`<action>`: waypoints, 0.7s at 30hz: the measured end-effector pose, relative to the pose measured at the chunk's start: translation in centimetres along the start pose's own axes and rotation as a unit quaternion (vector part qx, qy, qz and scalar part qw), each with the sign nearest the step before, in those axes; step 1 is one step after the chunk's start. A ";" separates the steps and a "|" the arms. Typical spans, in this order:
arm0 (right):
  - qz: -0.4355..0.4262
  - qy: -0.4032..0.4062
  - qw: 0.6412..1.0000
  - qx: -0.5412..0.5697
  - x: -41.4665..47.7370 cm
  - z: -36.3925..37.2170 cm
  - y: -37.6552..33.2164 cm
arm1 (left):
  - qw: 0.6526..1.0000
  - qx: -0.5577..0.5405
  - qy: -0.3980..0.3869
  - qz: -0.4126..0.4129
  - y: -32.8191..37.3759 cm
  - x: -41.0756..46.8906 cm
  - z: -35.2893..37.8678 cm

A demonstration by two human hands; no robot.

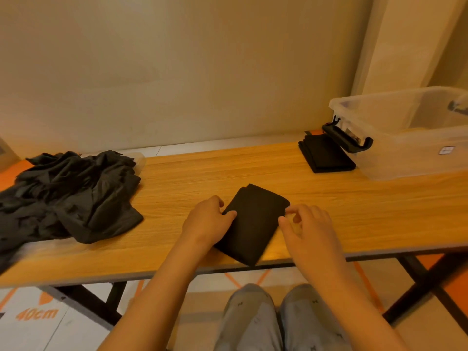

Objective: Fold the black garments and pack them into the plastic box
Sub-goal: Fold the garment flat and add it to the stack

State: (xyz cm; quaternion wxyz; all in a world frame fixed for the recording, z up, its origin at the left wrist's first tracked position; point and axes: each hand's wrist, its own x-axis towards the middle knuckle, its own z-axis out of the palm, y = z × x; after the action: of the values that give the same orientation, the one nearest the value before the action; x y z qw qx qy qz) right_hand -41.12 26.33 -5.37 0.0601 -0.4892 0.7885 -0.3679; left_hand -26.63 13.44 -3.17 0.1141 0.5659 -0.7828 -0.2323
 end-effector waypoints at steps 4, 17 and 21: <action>0.071 -0.042 0.990 0.113 -3.5 -0.4 -0.8 | 0.996 -0.087 0.008 -0.023 -0.8 -2.5 0.8; 0.280 -0.111 0.827 0.474 -4.5 -0.2 -0.2 | 0.884 -0.457 -0.019 -0.097 -1.0 -11.5 3.6; 0.292 -0.128 0.801 0.507 -5.1 -1.0 0.3 | 0.745 -0.620 -0.189 -0.154 -0.9 -12.7 5.0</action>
State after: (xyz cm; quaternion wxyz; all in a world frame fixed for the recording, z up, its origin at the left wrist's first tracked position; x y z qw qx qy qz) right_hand -39.14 31.02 -6.19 0.5043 -0.1784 0.5804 -0.6140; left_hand -23.81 26.26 -6.85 0.2523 0.4276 -0.3737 -0.7835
